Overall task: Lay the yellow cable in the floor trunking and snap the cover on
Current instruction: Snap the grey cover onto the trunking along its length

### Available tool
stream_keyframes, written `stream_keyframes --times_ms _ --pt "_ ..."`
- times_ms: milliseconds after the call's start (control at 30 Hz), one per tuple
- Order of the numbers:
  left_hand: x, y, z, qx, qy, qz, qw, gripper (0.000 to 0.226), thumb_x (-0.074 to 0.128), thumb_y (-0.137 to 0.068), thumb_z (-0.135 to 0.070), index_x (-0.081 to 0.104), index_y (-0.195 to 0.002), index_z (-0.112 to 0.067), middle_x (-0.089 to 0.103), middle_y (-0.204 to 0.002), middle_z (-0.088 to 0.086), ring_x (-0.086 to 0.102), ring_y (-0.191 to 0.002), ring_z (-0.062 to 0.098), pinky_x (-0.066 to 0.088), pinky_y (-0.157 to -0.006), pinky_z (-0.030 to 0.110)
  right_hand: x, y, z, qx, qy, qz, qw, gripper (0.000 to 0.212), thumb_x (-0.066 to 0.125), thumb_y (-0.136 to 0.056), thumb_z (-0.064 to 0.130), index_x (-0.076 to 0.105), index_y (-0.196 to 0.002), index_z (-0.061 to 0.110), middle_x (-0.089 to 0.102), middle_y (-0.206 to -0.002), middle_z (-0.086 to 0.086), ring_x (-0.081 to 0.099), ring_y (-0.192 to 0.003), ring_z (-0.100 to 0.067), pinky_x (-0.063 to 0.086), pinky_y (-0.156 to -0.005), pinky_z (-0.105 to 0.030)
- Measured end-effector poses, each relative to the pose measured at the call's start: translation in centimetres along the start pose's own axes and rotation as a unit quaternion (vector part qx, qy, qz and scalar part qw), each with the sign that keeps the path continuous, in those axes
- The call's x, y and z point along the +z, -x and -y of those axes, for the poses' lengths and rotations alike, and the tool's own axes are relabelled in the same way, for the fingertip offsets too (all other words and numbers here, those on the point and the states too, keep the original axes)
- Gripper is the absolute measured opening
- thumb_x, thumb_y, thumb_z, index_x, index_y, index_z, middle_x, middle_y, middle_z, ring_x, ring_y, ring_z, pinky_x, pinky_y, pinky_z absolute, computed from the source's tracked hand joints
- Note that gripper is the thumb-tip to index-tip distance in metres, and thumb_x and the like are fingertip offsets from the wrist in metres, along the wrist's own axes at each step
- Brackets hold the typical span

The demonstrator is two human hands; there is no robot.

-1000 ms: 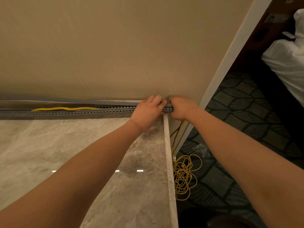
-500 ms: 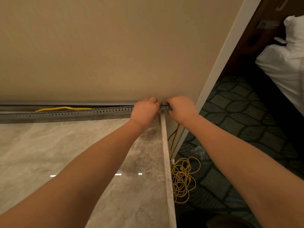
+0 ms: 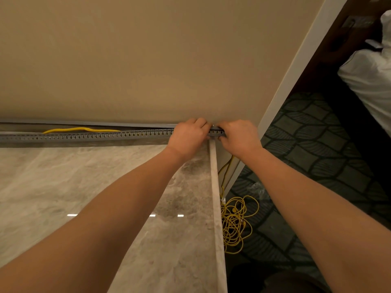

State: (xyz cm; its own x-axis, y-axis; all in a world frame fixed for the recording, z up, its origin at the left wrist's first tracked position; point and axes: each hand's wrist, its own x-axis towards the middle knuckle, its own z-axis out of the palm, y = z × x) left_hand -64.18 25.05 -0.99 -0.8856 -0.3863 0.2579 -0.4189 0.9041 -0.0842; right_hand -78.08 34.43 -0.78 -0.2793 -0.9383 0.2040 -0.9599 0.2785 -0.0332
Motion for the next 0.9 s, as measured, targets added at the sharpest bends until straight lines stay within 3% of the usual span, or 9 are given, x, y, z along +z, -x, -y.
stream_keyframes --times_ms 167,267,433,667,767,900 --pt "-0.5 -0.1 0.3 0.019 0.004 -0.004 1.000 0.023 0.063 -0.088 -0.020 0.069 -0.109 -0.011 0.068 -0.094 0.008 0.066 -0.083 0.030 0.047 -0.053 0.033 0.0 0.0 0.1 0.014 0.002 0.005 1.000 0.020 0.057 -0.087 0.024 0.071 -0.101 0.018 0.073 -0.091 -0.007 0.068 -0.085 -0.031 0.048 -0.062 -0.035" --pt "-0.3 -0.1 0.3 -0.010 0.016 0.001 1.000 0.029 0.056 -0.093 -0.027 0.063 -0.119 -0.016 0.064 -0.105 0.005 0.062 -0.094 0.027 0.046 -0.060 0.036 -0.5 -0.4 0.4 0.026 -0.004 0.017 1.000 0.016 0.059 -0.085 0.020 0.069 -0.097 0.016 0.072 -0.088 -0.008 0.067 -0.082 -0.032 0.049 -0.060 -0.036" --pt "-0.5 0.8 -0.4 -0.045 0.042 0.004 0.998 0.034 0.058 -0.092 -0.027 0.061 -0.125 -0.020 0.062 -0.111 0.004 0.061 -0.099 0.027 0.050 -0.069 0.039 -0.9 0.2 1.3 0.046 -0.012 0.040 0.998 0.015 0.061 -0.083 0.011 0.058 -0.098 0.013 0.068 -0.087 -0.011 0.065 -0.078 -0.033 0.037 -0.054 -0.032" --pt "-1.3 3.0 -1.0 -0.033 0.059 0.016 0.998 0.036 0.063 -0.089 -0.020 0.062 -0.125 -0.025 0.066 -0.121 -0.001 0.063 -0.106 0.025 0.055 -0.078 0.037 -1.2 2.6 1.9 0.056 -0.053 0.045 0.996 0.015 0.059 -0.085 0.022 0.057 -0.099 0.017 0.069 -0.090 -0.009 0.065 -0.080 -0.032 0.043 -0.057 -0.033" --pt "-2.1 3.8 -1.3 -0.033 0.039 0.028 0.998 0.034 0.064 -0.088 -0.019 0.062 -0.122 -0.025 0.065 -0.121 -0.002 0.063 -0.106 0.023 0.055 -0.074 0.035 -1.7 3.3 2.5 0.070 -0.060 0.050 0.994 0.020 0.057 -0.087 0.026 0.059 -0.106 0.019 0.070 -0.094 -0.008 0.066 -0.085 -0.031 0.047 -0.069 -0.035" --pt "-2.9 5.0 -0.6 -0.101 0.034 0.061 0.993 0.036 0.061 -0.088 -0.021 0.058 -0.123 -0.023 0.060 -0.124 -0.001 0.057 -0.113 0.023 0.054 -0.081 0.038 -2.8 3.4 3.8 0.095 -0.088 0.128 0.983 0.026 0.056 -0.085 0.025 0.060 -0.110 0.022 0.068 -0.103 -0.006 0.063 -0.097 -0.030 0.046 -0.095 -0.042"
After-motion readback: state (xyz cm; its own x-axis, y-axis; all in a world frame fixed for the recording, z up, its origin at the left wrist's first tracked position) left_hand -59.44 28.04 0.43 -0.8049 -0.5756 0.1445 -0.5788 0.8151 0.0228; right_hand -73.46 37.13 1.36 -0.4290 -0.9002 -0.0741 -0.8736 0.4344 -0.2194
